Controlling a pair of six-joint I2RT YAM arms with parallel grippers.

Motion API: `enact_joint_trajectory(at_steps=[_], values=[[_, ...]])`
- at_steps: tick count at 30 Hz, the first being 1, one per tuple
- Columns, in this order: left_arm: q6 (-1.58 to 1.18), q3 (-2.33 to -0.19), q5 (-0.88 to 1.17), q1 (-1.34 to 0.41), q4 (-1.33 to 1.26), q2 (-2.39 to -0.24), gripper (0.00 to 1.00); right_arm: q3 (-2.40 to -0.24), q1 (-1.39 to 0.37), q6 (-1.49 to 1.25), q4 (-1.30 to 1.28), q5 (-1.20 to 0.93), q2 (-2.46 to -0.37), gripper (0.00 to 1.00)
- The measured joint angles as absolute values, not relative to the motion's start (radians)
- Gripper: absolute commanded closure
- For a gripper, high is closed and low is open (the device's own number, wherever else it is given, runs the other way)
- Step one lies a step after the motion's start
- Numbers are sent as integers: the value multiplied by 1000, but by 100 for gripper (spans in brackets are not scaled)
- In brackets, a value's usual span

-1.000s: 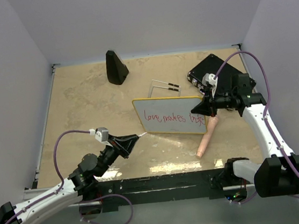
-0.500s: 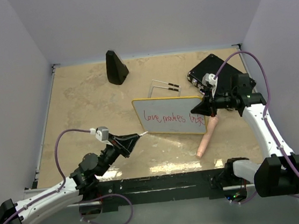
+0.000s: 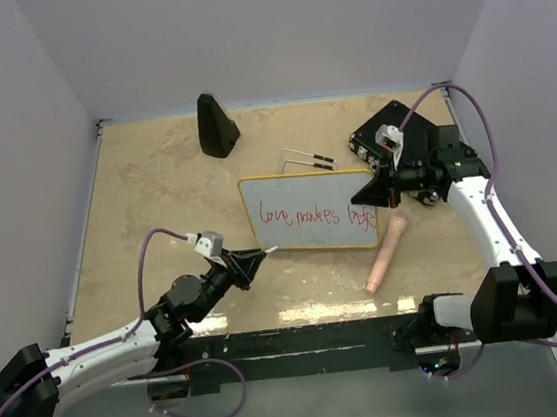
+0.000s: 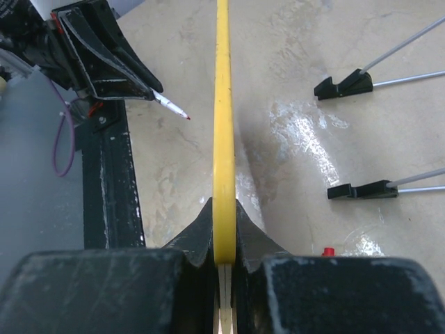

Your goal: Write a sentence on the whiteboard

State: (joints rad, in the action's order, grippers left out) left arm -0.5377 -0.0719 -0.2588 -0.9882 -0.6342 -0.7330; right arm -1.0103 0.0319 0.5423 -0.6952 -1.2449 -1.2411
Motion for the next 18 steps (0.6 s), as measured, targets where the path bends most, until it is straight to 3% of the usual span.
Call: enact_joint_trajectory(at_steps=[18], values=[[-448, -193, -347, -956, -606, -657, 100, -1002, 32, 150, -430, -1349, -1221, 100]])
